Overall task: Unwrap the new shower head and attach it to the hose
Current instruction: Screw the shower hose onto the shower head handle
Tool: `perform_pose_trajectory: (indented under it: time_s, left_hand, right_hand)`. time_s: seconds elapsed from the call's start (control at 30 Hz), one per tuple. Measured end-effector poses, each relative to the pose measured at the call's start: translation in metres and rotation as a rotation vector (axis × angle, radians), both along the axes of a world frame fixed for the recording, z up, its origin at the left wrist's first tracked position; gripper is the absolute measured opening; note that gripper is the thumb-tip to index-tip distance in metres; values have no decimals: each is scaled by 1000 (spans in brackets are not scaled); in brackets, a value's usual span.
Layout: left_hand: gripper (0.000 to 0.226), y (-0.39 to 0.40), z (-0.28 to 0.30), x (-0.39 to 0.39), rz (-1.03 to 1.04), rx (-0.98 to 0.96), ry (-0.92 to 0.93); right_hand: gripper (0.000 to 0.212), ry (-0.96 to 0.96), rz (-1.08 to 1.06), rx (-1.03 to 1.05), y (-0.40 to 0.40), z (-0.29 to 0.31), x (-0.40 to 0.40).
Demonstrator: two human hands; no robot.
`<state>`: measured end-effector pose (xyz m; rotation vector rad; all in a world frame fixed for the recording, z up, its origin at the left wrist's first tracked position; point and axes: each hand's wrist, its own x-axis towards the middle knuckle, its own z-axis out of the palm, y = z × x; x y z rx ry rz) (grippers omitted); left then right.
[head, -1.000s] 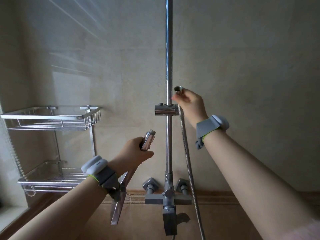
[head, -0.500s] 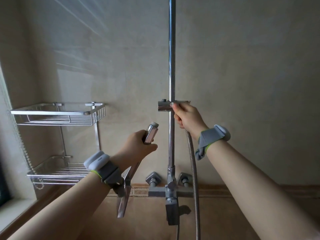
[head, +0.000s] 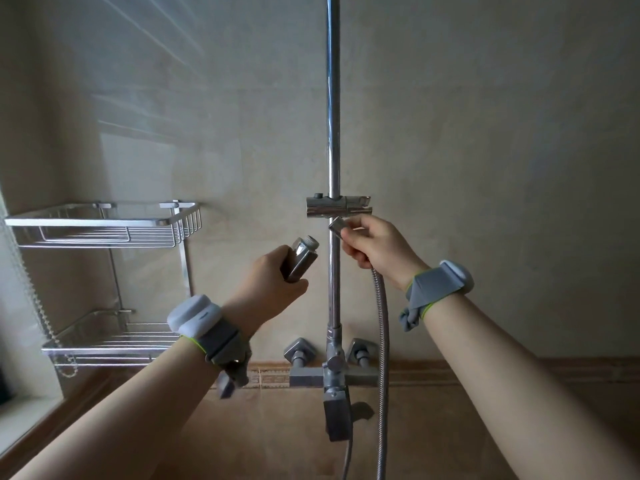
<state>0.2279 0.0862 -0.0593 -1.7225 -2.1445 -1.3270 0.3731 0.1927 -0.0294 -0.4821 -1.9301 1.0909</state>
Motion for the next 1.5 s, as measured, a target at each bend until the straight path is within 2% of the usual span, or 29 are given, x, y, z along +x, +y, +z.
perform_pose_trajectory:
  time_s: [0.1,0.27,0.33,0.43,0.57,0.77,1.03,1.37,1.5]
  left_hand:
    - [22,-6,1,-6,49,13,109]
    - [39,-15,-1,-15,101,39,269]
    - [32,-16,-2,-17,117,35,313]
    - [8,-18,-3,-17,136,47,378]
    - [18,-22,-2,-13,154,73,466]
    - [20,-27,-1,-10,176,125,517]
    - [32,-28,-1,-15,169,108,577]
    - [25,-30,-4,-15,200,38,636]
    - [26,-31,-3,-14,170,18,640]
  right_hand:
    - [13,2,99,-43,-3,-3,3]
    - [13,-107,127,-8,-11,-2,6]
    - [17,-145,120,19,-14,-2,7]
    - [21,-169,109,43,-18,0,5]
    - [17,-199,89,85,-23,3,6]
    - [23,-275,3,233,-28,3,5]
    - [26,-300,6,309,-35,5,4]
    - [18,-417,-12,429,-40,0,5]
    - [16,-462,-3,401,-44,-3,7]
